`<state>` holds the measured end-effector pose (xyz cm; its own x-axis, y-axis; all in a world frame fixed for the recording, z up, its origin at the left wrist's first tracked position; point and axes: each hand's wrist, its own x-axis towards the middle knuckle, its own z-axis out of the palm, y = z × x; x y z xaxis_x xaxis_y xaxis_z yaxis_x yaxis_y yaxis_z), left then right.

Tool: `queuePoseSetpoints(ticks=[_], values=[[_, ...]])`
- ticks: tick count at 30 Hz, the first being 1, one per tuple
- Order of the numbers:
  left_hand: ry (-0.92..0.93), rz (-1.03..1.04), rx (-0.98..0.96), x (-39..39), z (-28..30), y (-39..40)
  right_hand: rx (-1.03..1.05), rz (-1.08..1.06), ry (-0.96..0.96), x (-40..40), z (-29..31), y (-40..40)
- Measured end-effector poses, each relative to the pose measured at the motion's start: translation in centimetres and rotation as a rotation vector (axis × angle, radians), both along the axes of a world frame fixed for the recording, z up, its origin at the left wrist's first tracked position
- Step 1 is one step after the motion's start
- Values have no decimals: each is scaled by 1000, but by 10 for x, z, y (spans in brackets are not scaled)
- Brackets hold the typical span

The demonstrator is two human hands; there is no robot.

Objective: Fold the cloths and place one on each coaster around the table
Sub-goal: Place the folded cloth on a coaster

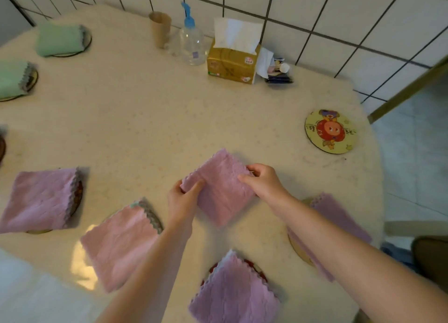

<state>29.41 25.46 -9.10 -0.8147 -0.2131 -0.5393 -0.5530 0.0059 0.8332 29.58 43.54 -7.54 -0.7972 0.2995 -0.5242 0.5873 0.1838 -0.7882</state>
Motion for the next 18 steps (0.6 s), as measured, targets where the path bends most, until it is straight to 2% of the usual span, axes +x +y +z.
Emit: queuePoseSetpoints(ticks=[6,11,18], values=[[27,-22,68,25,15,75,-44,38,57,9,15,94],[28,-17,88,46,21,178,-13,23,102,25,28,199],[91,-139,6,-2,28,277,84,-68,153,-16,39,300]])
